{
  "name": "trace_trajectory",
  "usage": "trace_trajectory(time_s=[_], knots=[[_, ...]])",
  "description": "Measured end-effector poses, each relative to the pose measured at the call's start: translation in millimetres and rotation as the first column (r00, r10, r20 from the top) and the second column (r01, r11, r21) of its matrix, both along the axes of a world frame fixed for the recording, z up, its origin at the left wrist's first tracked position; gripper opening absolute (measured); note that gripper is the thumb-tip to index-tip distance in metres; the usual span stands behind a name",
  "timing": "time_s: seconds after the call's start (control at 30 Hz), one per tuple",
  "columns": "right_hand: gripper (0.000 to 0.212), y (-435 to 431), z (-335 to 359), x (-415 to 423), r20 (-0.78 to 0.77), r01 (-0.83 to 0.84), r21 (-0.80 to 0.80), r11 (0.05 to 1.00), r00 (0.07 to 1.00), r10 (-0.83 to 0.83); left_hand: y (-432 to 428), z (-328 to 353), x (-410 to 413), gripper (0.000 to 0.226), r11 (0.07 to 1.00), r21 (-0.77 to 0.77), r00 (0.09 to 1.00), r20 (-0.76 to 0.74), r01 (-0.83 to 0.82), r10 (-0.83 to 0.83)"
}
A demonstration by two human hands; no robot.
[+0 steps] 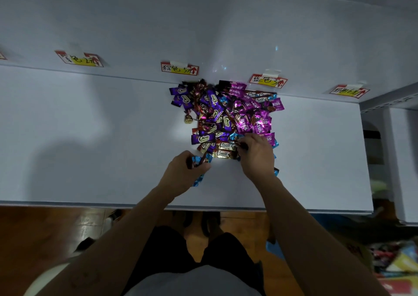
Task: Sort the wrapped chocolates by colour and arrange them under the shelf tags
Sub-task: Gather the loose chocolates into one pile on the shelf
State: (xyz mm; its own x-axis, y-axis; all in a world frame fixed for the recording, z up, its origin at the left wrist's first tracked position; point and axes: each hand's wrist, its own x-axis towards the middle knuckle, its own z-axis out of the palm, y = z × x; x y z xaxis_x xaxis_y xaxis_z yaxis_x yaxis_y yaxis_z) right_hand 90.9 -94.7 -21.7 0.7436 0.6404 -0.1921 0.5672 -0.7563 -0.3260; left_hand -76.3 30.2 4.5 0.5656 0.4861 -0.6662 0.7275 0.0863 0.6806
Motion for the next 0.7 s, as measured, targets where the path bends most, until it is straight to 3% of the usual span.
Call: trace_trajectory(time_s=[0.27,0.47,0.6,0.7], knots=[[0.029,8.2,-3.5,-6.7,0.019,0.023,-0.111,0.994,1.000,-0.021,13.8,-1.4,-10.2,0.016,0.984,-0.106,0.984,0.088,-0.145,0.154],[0.042,9.5,-0.7,-16.1,-0.020,0.085,-0.122,0.989,0.996,-0.089,19.6,-6.6,-10.9,0.011,0.982,-0.079,0.981,0.080,-0.171,0.178],[0.031,12.3,4.0,-25.3,0.001,0.119,-0.094,0.988,0.993,-0.119,18.3,-6.3,-10.1,0.016,0.985,-0.041,0.983,0.065,-0.169,0.171],[0.027,14.4,15.2,-35.4,-0.096,0.180,-0.023,0.983,0.979,-0.182,18.4,-3.1,-8.8,0.014,0.985,-0.055,0.982,0.083,-0.165,0.169]])
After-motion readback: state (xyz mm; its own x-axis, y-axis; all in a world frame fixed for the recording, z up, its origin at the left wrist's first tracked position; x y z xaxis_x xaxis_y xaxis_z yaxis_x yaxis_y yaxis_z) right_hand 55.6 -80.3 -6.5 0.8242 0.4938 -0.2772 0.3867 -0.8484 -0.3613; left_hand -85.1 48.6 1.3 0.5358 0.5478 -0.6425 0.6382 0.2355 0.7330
